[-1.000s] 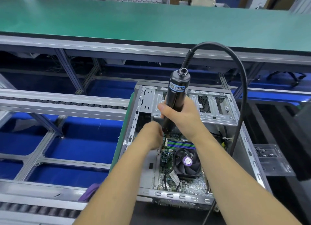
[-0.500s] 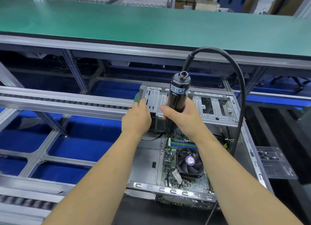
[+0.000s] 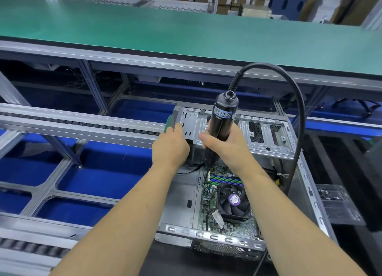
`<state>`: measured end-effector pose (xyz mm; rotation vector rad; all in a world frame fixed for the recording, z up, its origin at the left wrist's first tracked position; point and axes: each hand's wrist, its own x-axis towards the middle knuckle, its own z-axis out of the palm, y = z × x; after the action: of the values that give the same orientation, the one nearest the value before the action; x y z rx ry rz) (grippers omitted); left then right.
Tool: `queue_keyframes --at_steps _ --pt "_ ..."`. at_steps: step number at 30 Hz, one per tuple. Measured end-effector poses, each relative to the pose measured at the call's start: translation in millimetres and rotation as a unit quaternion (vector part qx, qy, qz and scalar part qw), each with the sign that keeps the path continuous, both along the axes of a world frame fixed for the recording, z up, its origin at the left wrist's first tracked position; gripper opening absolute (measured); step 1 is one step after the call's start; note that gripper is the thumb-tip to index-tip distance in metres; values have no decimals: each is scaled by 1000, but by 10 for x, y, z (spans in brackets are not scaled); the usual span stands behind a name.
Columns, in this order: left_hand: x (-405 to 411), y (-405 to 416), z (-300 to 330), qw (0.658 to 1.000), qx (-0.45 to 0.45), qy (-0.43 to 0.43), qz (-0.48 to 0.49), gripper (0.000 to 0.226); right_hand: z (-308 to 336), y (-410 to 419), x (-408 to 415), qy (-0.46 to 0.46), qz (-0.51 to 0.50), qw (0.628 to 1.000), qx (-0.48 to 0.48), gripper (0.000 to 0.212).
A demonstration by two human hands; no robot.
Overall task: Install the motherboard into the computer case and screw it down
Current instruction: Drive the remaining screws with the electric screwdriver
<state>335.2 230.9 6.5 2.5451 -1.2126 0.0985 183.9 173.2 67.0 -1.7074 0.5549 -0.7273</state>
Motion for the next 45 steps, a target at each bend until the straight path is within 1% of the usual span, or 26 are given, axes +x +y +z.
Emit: queue_keyframes --at_steps 5,6,7,9,10,11,13,14,15,16,17,18,19,20,21,23,24,25,27,29,30,32,35,40,43,45 --pt "8 -8 25 1000 0 -4 3 36 43 9 -54 -34 -37 999 20 70" --pt "4 -1 29 1000 2 -4 1 34 72 15 -95 -44 -55 997 21 65" --pt "0 6 31 1000 -1 -6 -2 32 114 12 -147 -62 -78 995 22 54" --pt "0 11 39 1000 -7 -26 -6 28 218 -27 -280 -125 -121 984 29 26" --pt "-6 20 49 999 -5 -48 -10 26 275 -51 -371 -163 -144 975 38 18" --pt "-16 26 56 996 -5 -81 -21 25 328 -76 -475 -198 -173 963 50 17" --pt "-75 31 68 984 -5 -162 -69 22 384 -130 -700 -266 -238 930 86 19" --pt "-144 21 74 978 -19 -183 -100 22 378 -156 -815 -295 -264 912 107 19" --pt "-249 -2 65 975 -53 -172 -128 23 353 -182 -922 -316 -287 895 130 19" --pt "-388 -38 60 976 -100 -115 -157 24 318 -209 -1019 -332 -305 879 154 23" --pt "-558 -77 79 973 -139 -5 -182 24 271 -232 -1103 -343 -317 866 179 28" --pt "-747 -125 118 959 -153 133 -196 23 220 -245 -1177 -352 -323 857 195 31" --pt "-922 -186 136 934 -146 249 -209 22 169 -248 -1240 -358 -324 851 206 33" --pt "-1065 -245 143 914 -124 313 -227 22 125 -243 -1297 -361 -324 849 213 35" --pt "-1169 -288 132 906 -90 333 -245 22 95 -241 -1348 -363 -323 847 217 36" --pt "-1262 -299 32 911 -37 323 -255 22 71 -251 -1454 -368 -331 841 219 40" --pt "-1247 -276 -31 922 -35 302 -239 23 69 -260 -1503 -371 -333 839 220 42" --pt "-1212 -255 -96 937 -50 270 -215 23 68 -276 -1553 -374 -335 836 220 45" --pt "-1104 -229 -162 961 -116 188 -165 19 63 -301 -1636 -379 -336 831 228 51" --pt "-979 -281 -98 964 -191 108 -151 14 54 -321 -1664 -382 -329 830 237 54" --pt "-910 -336 -45 963 -209 91 -145 12 51 -329 -1651 -379 -326 832 239 54" --pt "-760 -487 64 969 -193 108 -115 17 43 -349 -1579 -367 -326 838 238 44" --pt "-632 -645 132 979 -104 157 -83 31 19 -377 -1394 -325 -324 860 224 31" --pt "-554 -782 211 979 -43 156 -128 27 -20 -433 -1164 -262 -298 896 200 24" --pt "-487 -835 315 975 10 173 -140 26 12 -466 -1090 -253 -277 904 204 22" --pt "-450 -857 397 976 53 147 -151 25 31 -488 -1056 -250 -270 906 209 22"
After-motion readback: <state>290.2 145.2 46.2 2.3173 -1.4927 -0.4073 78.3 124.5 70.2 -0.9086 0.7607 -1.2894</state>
